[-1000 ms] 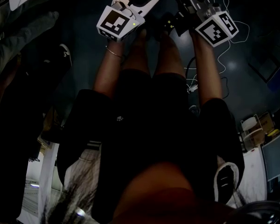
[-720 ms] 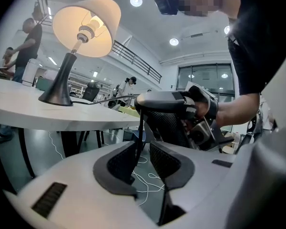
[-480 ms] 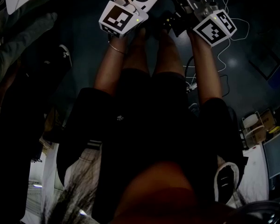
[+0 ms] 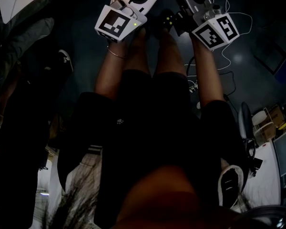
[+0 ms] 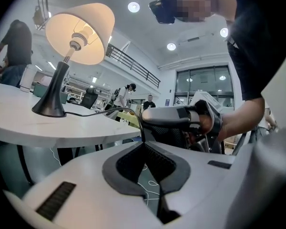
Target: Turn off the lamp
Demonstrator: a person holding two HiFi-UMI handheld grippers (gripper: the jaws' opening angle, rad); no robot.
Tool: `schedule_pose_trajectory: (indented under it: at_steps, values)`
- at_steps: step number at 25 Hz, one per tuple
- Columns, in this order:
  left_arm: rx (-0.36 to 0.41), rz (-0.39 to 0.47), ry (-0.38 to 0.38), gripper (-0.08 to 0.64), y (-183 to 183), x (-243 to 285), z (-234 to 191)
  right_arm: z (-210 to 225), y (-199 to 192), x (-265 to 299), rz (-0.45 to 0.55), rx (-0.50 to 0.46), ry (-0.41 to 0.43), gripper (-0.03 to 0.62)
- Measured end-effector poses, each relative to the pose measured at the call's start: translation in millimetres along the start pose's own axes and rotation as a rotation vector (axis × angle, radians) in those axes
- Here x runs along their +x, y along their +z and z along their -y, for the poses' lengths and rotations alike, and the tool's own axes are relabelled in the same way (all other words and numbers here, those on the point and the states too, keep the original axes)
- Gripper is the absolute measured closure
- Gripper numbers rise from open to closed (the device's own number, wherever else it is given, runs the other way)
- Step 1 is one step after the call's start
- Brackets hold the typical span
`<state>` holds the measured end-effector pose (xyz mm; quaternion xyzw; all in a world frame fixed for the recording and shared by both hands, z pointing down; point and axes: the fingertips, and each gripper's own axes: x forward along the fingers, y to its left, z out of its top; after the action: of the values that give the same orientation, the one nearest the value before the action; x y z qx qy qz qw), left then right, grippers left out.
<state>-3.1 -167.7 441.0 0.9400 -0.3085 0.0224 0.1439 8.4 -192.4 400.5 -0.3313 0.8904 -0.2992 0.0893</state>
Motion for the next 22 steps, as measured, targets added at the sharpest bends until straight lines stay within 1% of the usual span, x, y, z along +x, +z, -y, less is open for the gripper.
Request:
schedule_pose_trajectory:
  at_steps: [2,6,8,10,13,14,17,19,22]
  values:
    - [0.005,0.017,0.010,0.549,4.6,-1.8,-1.9,8.0,-1.4,-8.9,0.004,-0.012,-0.046,0.571]
    - [0.029,0.021,-0.003,0.549,16.4,-5.3,-2.1,24.4,-13.8,-26.7,-0.010,-0.013,-0.128,0.571]
    - [0.026,0.036,-0.001,0.549,23.5,-7.4,-3.4,29.1,-26.0,-32.2,-0.036,-0.018,-0.160,0.571]
    - [0.027,0.051,0.004,0.549,30.4,-9.3,-3.8,30.6,-41.9,-35.2,-0.086,-0.030,-0.185,0.563]
    - [0.030,0.064,0.003,0.549,38.8,-10.3,-2.6,25.2,-62.4,-33.2,-0.147,-0.041,-0.178,0.543]
    - [0.024,0.070,0.004,0.549,40.9,-9.7,-2.7,23.1,-67.4,-31.0,-0.158,-0.041,-0.169,0.526]
    - [0.004,0.088,0.000,0.549,42.1,-2.8,-1.6,25.0,-81.1,-24.5,-0.187,-0.051,-0.155,0.445]
    - [0.005,0.094,-0.019,0.549,40.3,4.4,1.9,31.3,-85.1,-21.8,-0.189,-0.047,-0.160,0.442]
    - [-0.001,0.091,-0.035,0.549,39.5,21.8,4.2,51.4,-79.8,-20.0,-0.166,-0.033,-0.190,0.442]
